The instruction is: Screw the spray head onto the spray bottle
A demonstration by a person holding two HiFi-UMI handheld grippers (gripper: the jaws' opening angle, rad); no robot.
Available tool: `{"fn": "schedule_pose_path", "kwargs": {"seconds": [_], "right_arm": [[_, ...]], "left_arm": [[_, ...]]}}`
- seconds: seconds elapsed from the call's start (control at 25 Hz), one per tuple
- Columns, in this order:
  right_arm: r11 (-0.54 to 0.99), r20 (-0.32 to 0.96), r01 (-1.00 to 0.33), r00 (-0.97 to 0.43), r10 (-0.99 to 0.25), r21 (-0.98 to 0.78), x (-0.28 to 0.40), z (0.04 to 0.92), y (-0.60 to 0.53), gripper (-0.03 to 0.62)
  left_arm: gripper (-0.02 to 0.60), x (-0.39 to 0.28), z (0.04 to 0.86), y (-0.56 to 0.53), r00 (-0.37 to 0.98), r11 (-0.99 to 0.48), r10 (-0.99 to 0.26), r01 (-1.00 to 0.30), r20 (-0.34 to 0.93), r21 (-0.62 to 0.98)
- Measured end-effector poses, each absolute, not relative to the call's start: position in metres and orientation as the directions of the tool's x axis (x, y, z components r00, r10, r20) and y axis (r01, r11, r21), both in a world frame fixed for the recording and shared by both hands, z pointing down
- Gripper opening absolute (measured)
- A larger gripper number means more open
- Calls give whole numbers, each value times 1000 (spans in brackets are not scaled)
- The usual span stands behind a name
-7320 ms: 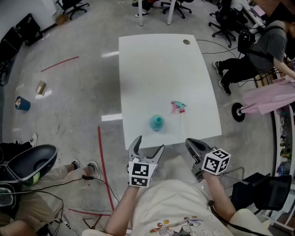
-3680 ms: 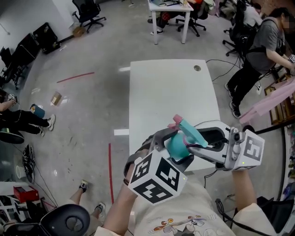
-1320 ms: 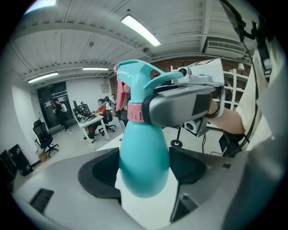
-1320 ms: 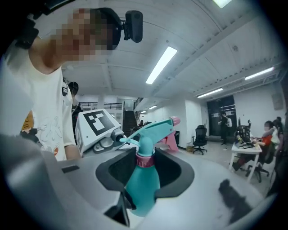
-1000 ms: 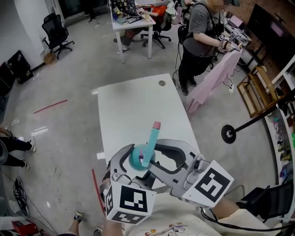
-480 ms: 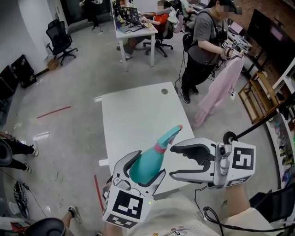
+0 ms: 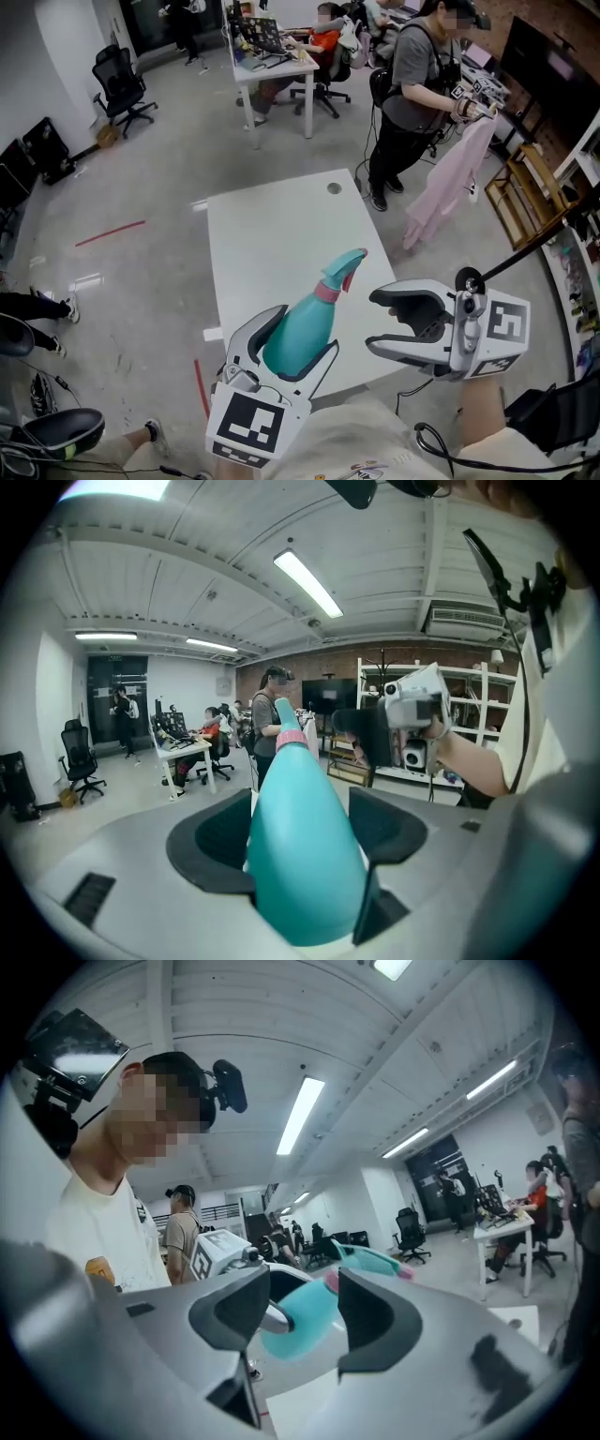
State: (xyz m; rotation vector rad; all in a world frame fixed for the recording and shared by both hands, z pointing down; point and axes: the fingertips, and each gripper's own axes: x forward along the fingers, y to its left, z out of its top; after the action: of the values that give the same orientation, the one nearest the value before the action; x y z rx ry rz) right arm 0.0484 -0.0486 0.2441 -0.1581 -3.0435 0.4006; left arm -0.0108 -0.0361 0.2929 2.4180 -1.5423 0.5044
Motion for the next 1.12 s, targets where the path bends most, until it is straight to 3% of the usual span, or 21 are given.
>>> {"fn": "schedule_pose_path", "kwargs": {"seconds": [0.12,0.28,0.68,0.84,1.12], "right_arm": [[901,44,94,-991,124,-423,52,281,-63,225],[720,-151,258,-966,211,-644,34,289,-52,225],[747,-61,267,-955,291,-609,6,283,-32,249],[763,-18,220,-965,263,-607,4,282,-33,249],[909,145,119,-971,191,-400,-1,284,-27,247]], "left_arm": [[331,-8,283,-35,398,-432,-839,-902,371,-8],[331,1,278,-31,401,-456,-831,-888,385,-59],[330,11,278,-25,391,-477,-833,-866,391,-148],[330,11,278,-26,398,-492,-826,-854,399,-168],[331,9,295,-27,354,-516,-794,-822,494,-241]]}}
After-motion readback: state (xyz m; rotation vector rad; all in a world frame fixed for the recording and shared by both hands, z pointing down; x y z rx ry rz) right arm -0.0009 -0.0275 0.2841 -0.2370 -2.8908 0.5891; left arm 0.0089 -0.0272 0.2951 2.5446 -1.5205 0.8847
